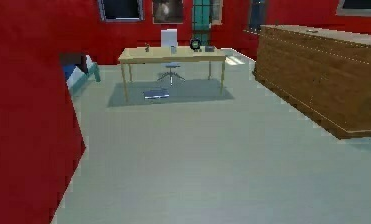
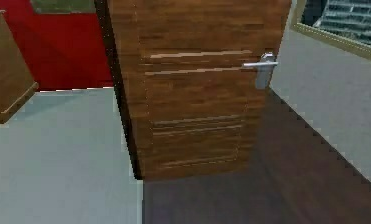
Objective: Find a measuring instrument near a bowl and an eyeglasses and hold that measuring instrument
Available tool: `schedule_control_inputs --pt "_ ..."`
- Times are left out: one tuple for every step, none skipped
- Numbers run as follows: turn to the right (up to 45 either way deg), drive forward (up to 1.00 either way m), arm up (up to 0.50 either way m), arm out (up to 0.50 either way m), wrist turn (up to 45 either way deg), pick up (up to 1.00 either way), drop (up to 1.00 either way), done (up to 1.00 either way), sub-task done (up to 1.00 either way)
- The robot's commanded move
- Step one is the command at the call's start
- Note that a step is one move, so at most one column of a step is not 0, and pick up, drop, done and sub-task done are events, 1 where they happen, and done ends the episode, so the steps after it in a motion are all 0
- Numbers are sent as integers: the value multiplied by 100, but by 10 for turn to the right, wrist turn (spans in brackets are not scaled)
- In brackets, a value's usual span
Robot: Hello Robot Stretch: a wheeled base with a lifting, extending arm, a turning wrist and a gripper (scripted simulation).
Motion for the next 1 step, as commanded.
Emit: schedule_control_inputs --pt "0 100 0 0 0 0 0 0 0"
